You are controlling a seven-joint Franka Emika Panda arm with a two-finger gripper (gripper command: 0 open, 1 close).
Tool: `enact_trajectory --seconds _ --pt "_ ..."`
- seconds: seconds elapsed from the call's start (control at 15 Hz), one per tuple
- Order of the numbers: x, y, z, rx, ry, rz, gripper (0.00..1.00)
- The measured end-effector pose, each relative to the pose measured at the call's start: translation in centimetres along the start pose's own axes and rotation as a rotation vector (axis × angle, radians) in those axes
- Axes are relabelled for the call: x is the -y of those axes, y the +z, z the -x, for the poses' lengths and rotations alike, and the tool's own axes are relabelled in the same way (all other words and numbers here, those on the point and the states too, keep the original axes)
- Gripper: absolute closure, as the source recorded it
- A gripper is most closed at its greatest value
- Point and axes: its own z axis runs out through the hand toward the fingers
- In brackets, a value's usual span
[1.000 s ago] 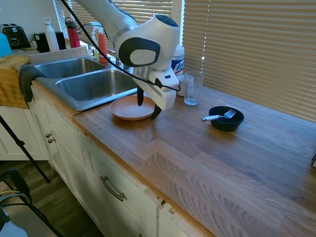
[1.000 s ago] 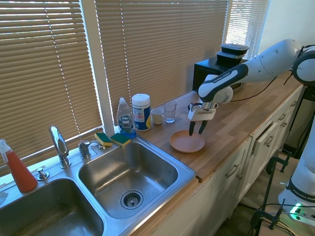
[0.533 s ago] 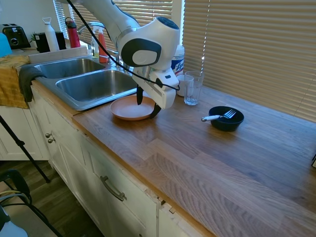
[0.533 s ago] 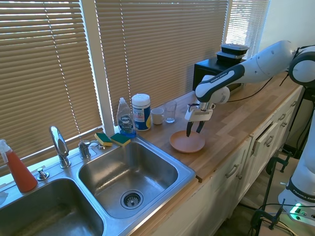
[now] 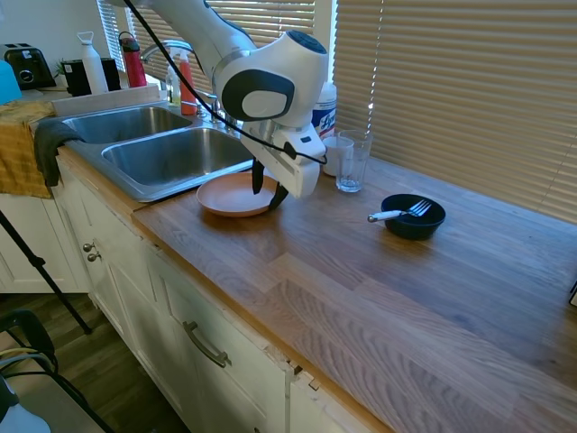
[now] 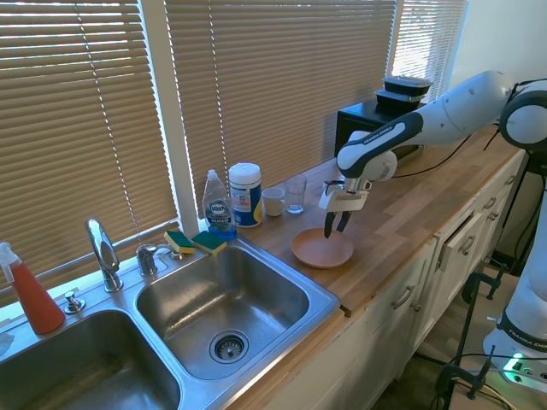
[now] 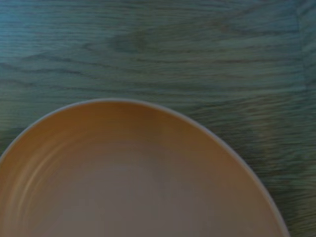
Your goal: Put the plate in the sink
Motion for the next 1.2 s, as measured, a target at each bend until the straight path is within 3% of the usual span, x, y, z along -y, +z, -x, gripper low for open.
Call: enact_trajectory --seconds 0.6,1.2 --pt "-0.8 1.2 -1.4 0.019 -0.008 -0.003 1.0" --pt "-0.7 0.0 -0.8 0.053 -0.081 -0.08 1.0"
